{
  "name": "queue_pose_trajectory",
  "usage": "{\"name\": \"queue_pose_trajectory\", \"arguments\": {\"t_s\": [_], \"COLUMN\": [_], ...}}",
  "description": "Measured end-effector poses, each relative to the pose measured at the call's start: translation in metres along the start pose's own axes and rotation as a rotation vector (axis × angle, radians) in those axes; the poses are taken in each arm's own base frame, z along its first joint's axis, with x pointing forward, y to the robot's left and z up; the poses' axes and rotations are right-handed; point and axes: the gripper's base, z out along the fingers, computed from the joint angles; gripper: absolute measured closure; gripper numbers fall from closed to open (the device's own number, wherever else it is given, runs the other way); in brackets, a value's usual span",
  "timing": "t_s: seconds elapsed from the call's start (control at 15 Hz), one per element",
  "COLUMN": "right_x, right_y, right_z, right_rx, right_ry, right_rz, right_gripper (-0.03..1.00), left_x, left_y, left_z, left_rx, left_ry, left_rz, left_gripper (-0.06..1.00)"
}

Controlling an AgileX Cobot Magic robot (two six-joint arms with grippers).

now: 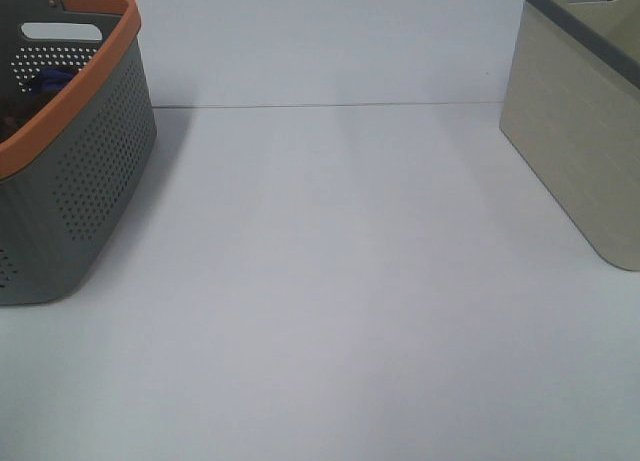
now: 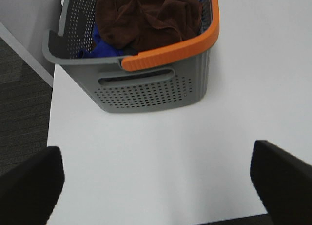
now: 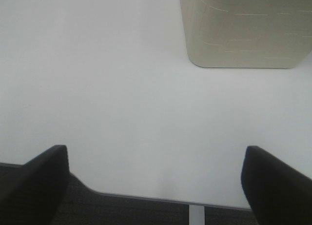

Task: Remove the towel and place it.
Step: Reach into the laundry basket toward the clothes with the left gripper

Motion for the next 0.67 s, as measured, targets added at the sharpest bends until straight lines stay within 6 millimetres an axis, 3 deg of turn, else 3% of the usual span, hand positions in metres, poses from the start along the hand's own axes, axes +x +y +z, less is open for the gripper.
{"name": "queue_pose_trajectory", "arguments": {"t_s": [0.13,0.4,0.67], "right_x": [0.0,0.0,0.0], "right_y": [0.0,0.0,0.0], "right_z": [0.0,0.0,0.0], "right_rx": [0.0,0.0,0.0], "right_ry": [0.0,0.0,0.0], "right_rz": [0.0,0.0,0.0], "right_gripper": [0.13,0.13,0.13], "left_x": [-0.054,-0.131,-0.174], "left_y": [0.011,0.026,0.032], "left_z": [0.018,0.068,0.138], "left_rx": [0.013,0.053,0.125], "left_ry": [0.062,0.149,0.23], "left_rz": [0.04,0.293,0.454], "left_gripper": [-0.04,-0.03,-0.03]}}
